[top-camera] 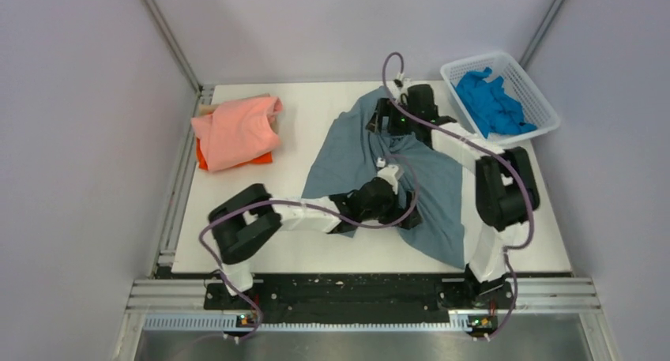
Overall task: Fold and stack the t-shirts
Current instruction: Flatten out the tshirt
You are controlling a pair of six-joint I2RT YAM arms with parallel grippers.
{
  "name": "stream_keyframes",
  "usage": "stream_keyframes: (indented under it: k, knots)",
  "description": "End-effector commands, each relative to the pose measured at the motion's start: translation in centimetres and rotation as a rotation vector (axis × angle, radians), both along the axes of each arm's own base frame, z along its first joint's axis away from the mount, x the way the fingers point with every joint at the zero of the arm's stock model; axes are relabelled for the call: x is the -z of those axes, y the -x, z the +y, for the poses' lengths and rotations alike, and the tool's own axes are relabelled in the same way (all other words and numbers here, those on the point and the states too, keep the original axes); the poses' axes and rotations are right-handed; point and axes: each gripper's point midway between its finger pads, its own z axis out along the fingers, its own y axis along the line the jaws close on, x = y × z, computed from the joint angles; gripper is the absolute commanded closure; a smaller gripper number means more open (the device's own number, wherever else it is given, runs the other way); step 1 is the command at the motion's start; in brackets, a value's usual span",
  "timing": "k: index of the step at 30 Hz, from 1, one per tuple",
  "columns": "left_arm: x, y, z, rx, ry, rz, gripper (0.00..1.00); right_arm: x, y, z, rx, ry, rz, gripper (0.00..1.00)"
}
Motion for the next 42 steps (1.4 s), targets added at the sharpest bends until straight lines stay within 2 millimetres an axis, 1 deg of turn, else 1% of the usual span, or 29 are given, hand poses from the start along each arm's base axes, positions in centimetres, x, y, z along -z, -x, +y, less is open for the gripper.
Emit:
stream_keyframes:
  k: [1, 2, 4, 5, 7, 8, 9, 10, 11, 12, 14, 16, 17, 18, 20, 22, 25, 26, 27, 28, 29, 30, 31, 33, 34, 36, 38, 41, 42]
  knots:
    - [-6.2, -2.9, 7.6, -0.231, -0.084, -0.259, 0.01, -8.4, 1.2, -8.2, 0.255, 0.016, -0.195, 0.17]
    - [-6.2, -3.6, 10.2, -0.321, -0.143, -0.285, 0.01, -9.1, 2.1, -9.6, 0.308, 0.009, -0.223, 0.16]
    - [-6.5, -5.0, 15.2, -0.486, -0.248, -0.333, 0.01, -8.7, 4.7, -11.6, 0.377, 0.032, -0.232, 0.13]
    - [-5.7, -5.3, 18.0, -0.553, -0.319, -0.334, 0.01, -8.2, 6.2, -12.3, 0.396, 0.033, -0.228, 0.11]
    - [-5.4, -6.5, 21.8, -0.646, -0.367, -0.315, 0.01, -7.8, 8.7, -12.9, 0.391, 0.000, -0.258, 0.02]
    - [-5.3, -7.3, 23.2, -0.682, -0.352, -0.285, 0.01, -7.7, 10.0, -12.9, 0.385, -0.037, -0.283, 0.01]
    - [-5.4, -8.2, 24.0, -0.690, -0.306, -0.254, 0.01, -7.9, 11.0, -12.9, 0.389, -0.081, -0.305, 0.01]
    - [-5.3, -9.1, 24.1, -0.679, -0.241, -0.228, 0.01, -7.7, 12.2, -13.0, 0.400, -0.128, -0.323, 0.01]
    - [-5.5, -10.2, 24.4, -0.675, -0.183, -0.217, 0.01, -8.3, 13.3, -13.1, 0.417, -0.192, -0.357, 0.01]
    - [-5.6, -11.2, 24.6, -0.662, -0.144, -0.211, 0.01, -7.7, 14.4, -13.0, 0.414, -0.240, -0.368, 0.01]
    - [-5.3, -12.9, 24.8, -0.669, -0.169, -0.221, 0.01, -6.4, 16.4, -13.1, 0.404, -0.287, -0.370, 0.01]
    - [-4.5, -14.1, 24.6, -0.663, -0.240, -0.197, 0.01, -4.2, 18.0, -13.2, 0.397, -0.266, -0.304, 0.01]
    - [-3.4, -14.5, 24.3, -0.649, -0.277, -0.173, 0.01, -3.0, 18.5, -13.3, 0.404, -0.245, -0.258, 0.01]
    - [-2.9, -14.9, 23.9, -0.640, -0.288, -0.159, 0.01, -1.8, 18.9, -13.6, 0.417, -0.220, -0.216, 0.01]
    - [-1.5, -15.2, 22.6, -0.591, -0.265, -0.115, 0.03, 0.3, 19.4, -13.9, 0.435, -0.175, -0.134, 0.01]
    - [0.2, -14.9, 21.8, -0.548, -0.252, -0.045, 0.06, 1.9, 19.7, -13.9, 0.433, -0.129, -0.051, 0.01]
    - [3.1, -13.3, 21.4, -0.515, -0.264, 0.071, 0.11, 3.6, 19.5, -13.2, 0.380, -0.081, 0.025, 0.01]
    - [4.4, -12.2, 21.5, -0.501, -0.266, 0.112, 0.14, 4.1, 19.2, -13.2, 0.381, -0.067, 0.046, 0.01]
    - [5.3, -11.0, 21.4, -0.482, -0.252, 0.151, 0.16, 5.4, 19.0, -13.4, 0.392, -0.038, 0.086, 0.01]
    - [6.2, -9.9, 21.6, -0.477, -0.245, 0.181, 0.17, 6.2, 18.7, -13.6, 0.400, -0.010, 0.110, 0.01]
    - [6.9, -8.9, 22.0, -0.487, -0.237, 0.210, 0.16, 7.0, 18.3, -14.0, 0.420, 0.023, 0.131, 0.01]
    - [7.1, -8.1, 22.3, -0.491, -0.220, 0.227, 0.17, 7.4, 17.8, -14.2, 0.431, 0.048, 0.152, 0.01]
    - [7.6, -6.8, 22.5, -0.481, -0.213, 0.257, 0.17, 8.0, 17.3, -14.2, 0.435, 0.071, 0.171, 0.01]
    - [7.4, -4.6, 21.9, -0.439, -0.183, 0.306, 0.19, 8.8, 16.3, -14.5, 0.454, 0.104, 0.191, 0.01]
    - [7.1, -3.4, 21.4, -0.413, -0.171, 0.310, 0.19, 9.0, 15.6, -14.6, 0.467, 0.113, 0.183, 0.01]
    - [6.3, -1.6, 20.3, -0.389, -0.172, 0.262, 0.17, 8.5, 13.1, -14.9, 0.496, 0.124, 0.117, 0.01]
    - [5.5, -0.6, 19.2, -0.367, -0.207, 0.217, 0.16, 8.1, 11.1, -15.0, 0.495, 0.163, 0.096, 0.01]
    - [3.7, -2.3, 18.6, -0.374, -0.258, 0.113, 0.15, 7.3, 7.2, -14.6, 0.501, 0.179, 0.047, 0.01]
    - [3.4, -3.5, 19.4, -0.415, -0.311, 0.064, 0.15, 6.6, 6.1, -14.4, 0.498, 0.184, 0.027, 0.01]
